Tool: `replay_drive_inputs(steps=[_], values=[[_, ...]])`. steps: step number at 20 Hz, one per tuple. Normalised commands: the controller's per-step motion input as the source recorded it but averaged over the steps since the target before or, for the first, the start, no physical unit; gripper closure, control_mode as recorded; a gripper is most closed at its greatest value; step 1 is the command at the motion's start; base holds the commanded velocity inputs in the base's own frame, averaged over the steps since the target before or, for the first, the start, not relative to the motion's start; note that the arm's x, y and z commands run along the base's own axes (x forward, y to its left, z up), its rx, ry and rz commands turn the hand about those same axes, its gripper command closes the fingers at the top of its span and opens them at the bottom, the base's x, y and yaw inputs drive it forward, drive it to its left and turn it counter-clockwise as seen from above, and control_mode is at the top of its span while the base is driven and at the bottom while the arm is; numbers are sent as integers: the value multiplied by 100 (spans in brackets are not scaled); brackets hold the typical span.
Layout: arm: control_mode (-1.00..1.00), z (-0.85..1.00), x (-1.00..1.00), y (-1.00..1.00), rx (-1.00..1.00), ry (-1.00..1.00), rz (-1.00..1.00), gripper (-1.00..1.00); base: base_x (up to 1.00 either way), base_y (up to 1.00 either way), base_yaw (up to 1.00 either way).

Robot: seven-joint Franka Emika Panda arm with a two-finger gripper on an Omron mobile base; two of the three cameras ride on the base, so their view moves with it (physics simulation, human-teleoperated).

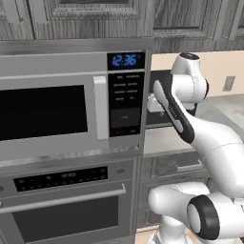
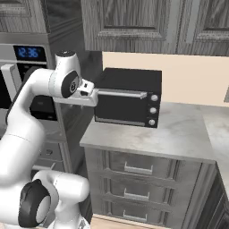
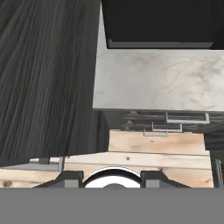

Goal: Take the pizza cutter from the drawer on the right and place it on the dining counter for cutting.

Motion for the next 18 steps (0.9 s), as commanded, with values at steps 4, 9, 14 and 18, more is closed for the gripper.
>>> replay_drive_inputs(steps=[4,9,14,18], values=[[-100,0,-3,-4,0,2,0,-100,0,0,0],[-100,0,-21,-68,4,1,-9,-100,0,0,0],[-100,-9,-26,-75,9,2,-27,-100,0,0,0],[-100,-39,-20,-47,7,-1,-41,-100,0,0,0]])
